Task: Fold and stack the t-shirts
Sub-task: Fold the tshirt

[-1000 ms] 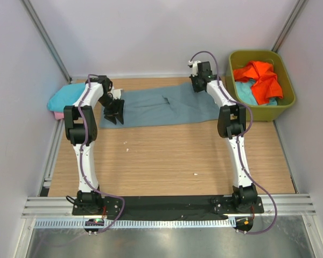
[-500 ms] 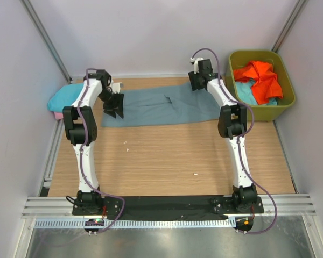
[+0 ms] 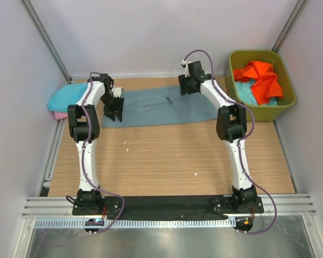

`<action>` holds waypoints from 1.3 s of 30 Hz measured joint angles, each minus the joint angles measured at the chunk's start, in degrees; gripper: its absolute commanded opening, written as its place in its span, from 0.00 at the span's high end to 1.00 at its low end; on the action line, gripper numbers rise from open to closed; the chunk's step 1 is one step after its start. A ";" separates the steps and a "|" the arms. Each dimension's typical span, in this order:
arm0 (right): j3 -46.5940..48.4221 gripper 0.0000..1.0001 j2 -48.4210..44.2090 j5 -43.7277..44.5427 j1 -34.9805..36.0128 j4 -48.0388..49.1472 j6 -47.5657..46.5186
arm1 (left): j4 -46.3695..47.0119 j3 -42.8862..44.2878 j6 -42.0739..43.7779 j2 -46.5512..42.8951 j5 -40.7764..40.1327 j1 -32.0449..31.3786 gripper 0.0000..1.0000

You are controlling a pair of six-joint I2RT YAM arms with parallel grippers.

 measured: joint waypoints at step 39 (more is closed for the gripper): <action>1.07 0.34 -1.81 6.12 5.38 -0.42 -0.68 | 11.04 -46.99 21.66 -45.92 -26.75 -12.66 0.23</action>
